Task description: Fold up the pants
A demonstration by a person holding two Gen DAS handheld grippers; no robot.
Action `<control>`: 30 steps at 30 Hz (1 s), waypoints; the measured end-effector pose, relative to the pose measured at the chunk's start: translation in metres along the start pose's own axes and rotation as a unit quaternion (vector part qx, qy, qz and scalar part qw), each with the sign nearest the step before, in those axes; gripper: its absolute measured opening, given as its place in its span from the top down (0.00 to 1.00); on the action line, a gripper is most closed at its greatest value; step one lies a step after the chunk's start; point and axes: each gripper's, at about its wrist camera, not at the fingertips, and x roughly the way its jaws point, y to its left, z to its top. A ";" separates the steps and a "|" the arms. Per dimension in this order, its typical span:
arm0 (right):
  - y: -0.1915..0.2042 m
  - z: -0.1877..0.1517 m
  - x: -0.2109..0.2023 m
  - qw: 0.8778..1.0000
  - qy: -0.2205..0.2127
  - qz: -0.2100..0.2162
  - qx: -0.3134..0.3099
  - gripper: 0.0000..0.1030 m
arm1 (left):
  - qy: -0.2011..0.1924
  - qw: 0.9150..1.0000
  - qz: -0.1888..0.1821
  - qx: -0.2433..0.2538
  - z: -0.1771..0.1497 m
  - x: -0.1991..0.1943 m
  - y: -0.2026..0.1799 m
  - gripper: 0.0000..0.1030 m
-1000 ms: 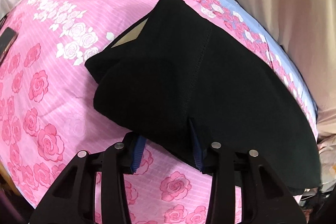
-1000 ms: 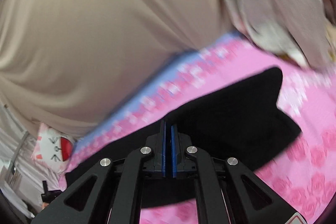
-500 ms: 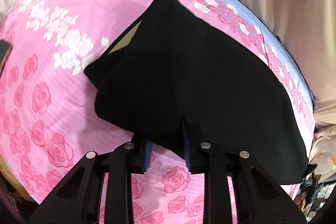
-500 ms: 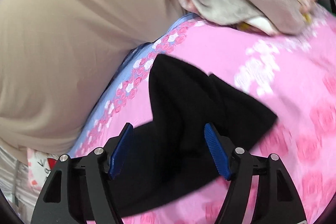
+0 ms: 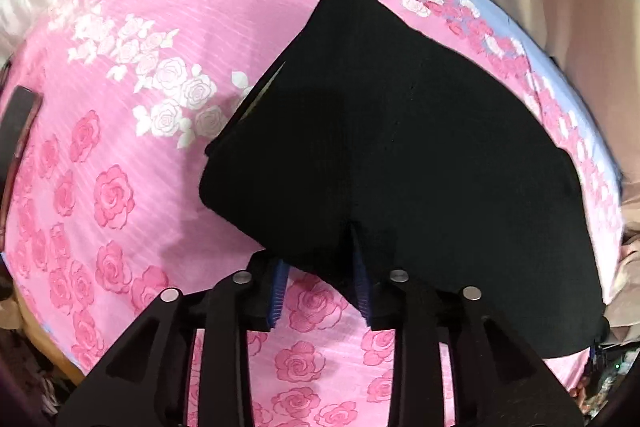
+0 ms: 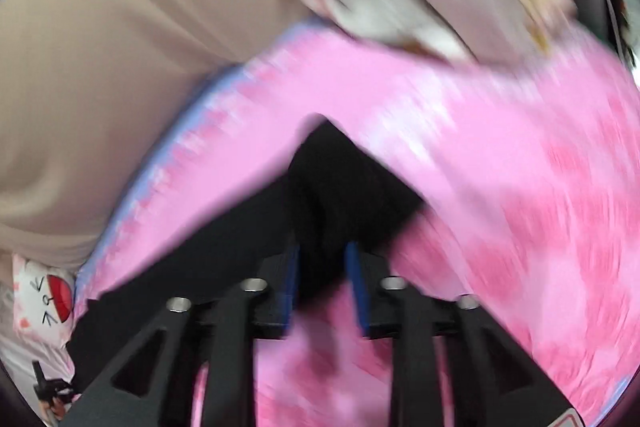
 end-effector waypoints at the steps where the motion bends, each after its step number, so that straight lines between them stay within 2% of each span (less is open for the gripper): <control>1: -0.007 -0.006 -0.005 1.000 -0.004 0.003 0.017 0.55 | -0.017 1.000 0.018 0.013 -0.003 -0.008 -0.008 0.64; 2: -0.009 -0.007 -0.010 1.000 -0.011 0.013 0.021 0.47 | -0.036 0.998 0.036 0.024 -0.006 -0.018 -0.014 0.61; 3: -0.009 -0.007 -0.019 0.999 -0.022 0.020 0.021 0.44 | -0.055 0.997 0.050 0.034 -0.009 -0.028 -0.021 0.55; 4: -0.008 -0.006 -0.025 0.999 -0.029 0.025 0.020 0.38 | -0.071 0.995 0.061 0.040 -0.011 -0.036 -0.025 0.46; 6: -0.006 0.003 -0.034 0.997 -0.037 0.057 0.021 0.31 | -0.105 0.989 0.087 0.049 -0.014 -0.051 -0.034 0.37; 8: -0.009 0.013 -0.036 0.994 -0.036 0.096 0.031 0.24 | -0.132 0.984 0.104 0.056 -0.015 -0.064 -0.046 0.36; 9: -0.007 0.022 -0.031 0.994 -0.035 0.100 0.034 0.24 | -0.140 0.983 0.103 0.056 -0.016 -0.067 -0.051 0.35; 10: -0.007 0.029 -0.023 0.996 -0.030 0.083 0.032 0.35 | -0.141 0.984 0.097 0.056 -0.015 -0.067 -0.054 0.33; 11: -0.003 0.033 -0.011 0.998 -0.009 0.066 0.017 0.62 | -0.140 0.984 0.092 0.055 -0.016 -0.066 -0.056 0.32; 12: 0.006 0.039 0.002 0.997 0.016 0.073 -0.002 0.92 | -0.136 0.985 0.089 0.053 -0.016 -0.063 -0.059 0.31; 14: 0.033 0.047 -0.001 0.995 0.007 0.095 -0.027 0.95 | -0.123 0.987 0.091 0.052 -0.014 -0.051 -0.067 0.31; 15: 0.051 0.052 -0.013 0.993 -0.015 0.105 -0.054 0.95 | -0.119 0.987 0.092 0.055 -0.015 -0.047 -0.072 0.31; 17: 0.084 0.066 -0.052 0.980 -0.088 0.141 -0.109 0.95 | -0.117 0.986 0.094 0.067 -0.017 -0.038 -0.087 0.31; 18: 0.092 0.072 -0.064 0.975 -0.112 0.145 -0.123 0.95 | -0.117 0.986 0.095 0.072 -0.021 -0.037 -0.089 0.31; 19: 0.095 0.079 -0.070 0.972 -0.133 0.134 -0.139 0.92 | -0.118 0.985 0.092 0.081 -0.025 -0.035 -0.095 0.31; 21: 0.086 0.086 -0.055 0.975 -0.141 0.058 -0.164 0.70 | -0.113 0.986 0.087 0.092 -0.031 -0.027 -0.102 0.31; 22: 0.071 0.085 -0.033 0.979 -0.116 -0.011 -0.167 0.60 | -0.106 0.986 0.084 0.098 -0.034 -0.020 -0.107 0.31; 23: 0.054 0.082 -0.015 0.982 -0.087 -0.063 -0.155 0.60 | -0.099 0.986 0.084 0.103 -0.036 -0.014 -0.110 0.31; 24: 0.031 0.074 0.000 0.986 -0.053 -0.093 -0.130 0.60 | -0.094 0.986 0.085 0.105 -0.037 -0.011 -0.111 0.31; 25: 0.018 0.069 0.002 0.989 -0.044 -0.092 -0.108 0.60 | -0.086 0.986 0.090 0.108 -0.037 -0.005 -0.113 0.31; 27: 0.003 0.056 -0.008 0.991 -0.055 -0.087 -0.080 0.60 | -0.079 0.986 0.097 0.112 -0.036 0.002 -0.116 0.31; 30: 0.023 0.041 -0.032 0.990 -0.075 -0.065 -0.104 0.60 | -0.083 0.985 0.101 0.109 -0.025 0.008 -0.122 0.31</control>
